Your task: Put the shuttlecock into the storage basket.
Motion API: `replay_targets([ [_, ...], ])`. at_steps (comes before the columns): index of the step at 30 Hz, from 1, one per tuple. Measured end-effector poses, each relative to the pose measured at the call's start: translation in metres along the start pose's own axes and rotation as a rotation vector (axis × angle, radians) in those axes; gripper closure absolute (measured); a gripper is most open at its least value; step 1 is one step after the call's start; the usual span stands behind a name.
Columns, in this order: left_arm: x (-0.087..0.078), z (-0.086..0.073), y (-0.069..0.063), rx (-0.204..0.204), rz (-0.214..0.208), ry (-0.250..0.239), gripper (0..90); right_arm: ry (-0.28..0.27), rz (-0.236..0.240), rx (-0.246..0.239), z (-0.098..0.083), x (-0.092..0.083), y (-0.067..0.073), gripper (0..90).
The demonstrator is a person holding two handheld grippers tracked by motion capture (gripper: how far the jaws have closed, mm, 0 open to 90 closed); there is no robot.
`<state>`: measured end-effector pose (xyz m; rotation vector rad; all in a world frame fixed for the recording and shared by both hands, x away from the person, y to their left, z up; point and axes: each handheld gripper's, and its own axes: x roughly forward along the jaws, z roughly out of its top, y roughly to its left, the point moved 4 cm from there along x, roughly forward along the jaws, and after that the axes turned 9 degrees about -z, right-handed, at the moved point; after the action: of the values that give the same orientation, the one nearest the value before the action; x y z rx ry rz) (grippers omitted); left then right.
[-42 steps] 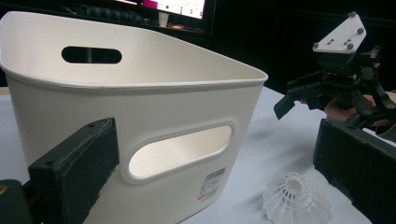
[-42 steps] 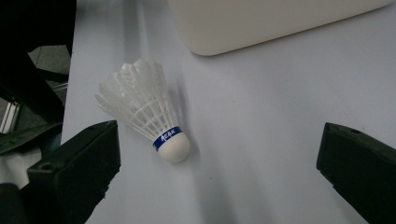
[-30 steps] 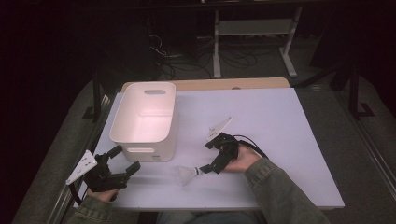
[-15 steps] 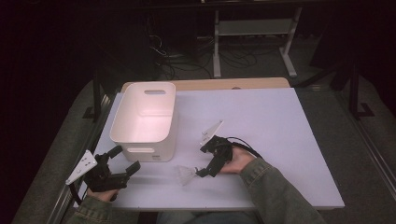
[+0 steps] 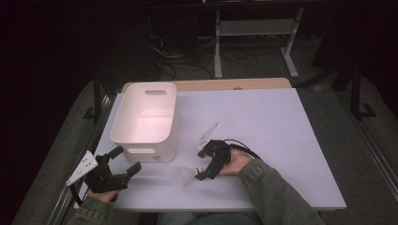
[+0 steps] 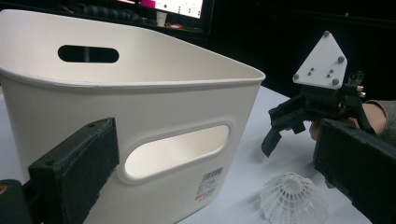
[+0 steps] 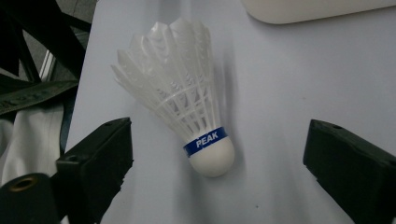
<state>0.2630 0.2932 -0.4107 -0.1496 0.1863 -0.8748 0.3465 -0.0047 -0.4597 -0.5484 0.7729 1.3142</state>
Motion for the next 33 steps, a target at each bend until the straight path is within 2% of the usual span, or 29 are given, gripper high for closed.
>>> replay_targets([
  [5,-0.0003,0.0,-0.0001,-0.003,0.002,0.0,0.0,0.009,0.001,-0.024,-0.0001,0.0029,0.0013,13.5],
  [10,0.0,-0.0001,0.0001,-0.003,0.002,-0.001,0.0,0.01,-0.002,-0.041,0.0007,0.0025,0.0026,22.3],
  [12,-0.0001,0.0,0.0001,-0.005,0.002,-0.004,0.0,0.023,0.014,-0.027,0.0004,0.0015,0.0042,24.9],
  [15,0.0,0.0,0.0,-0.001,0.002,-0.001,0.0,0.009,0.02,-0.056,0.0009,0.0036,0.0039,29.9],
  [28,-0.0003,0.0,0.0,-0.004,0.002,-0.001,0.0,0.03,0.042,-0.066,-0.0004,0.0085,0.0039,37.7],
  [33,-0.0001,0.0,0.0,0.002,0.001,0.0,0.0,0.025,0.039,-0.094,-0.0008,0.0086,0.0035,41.1],
])
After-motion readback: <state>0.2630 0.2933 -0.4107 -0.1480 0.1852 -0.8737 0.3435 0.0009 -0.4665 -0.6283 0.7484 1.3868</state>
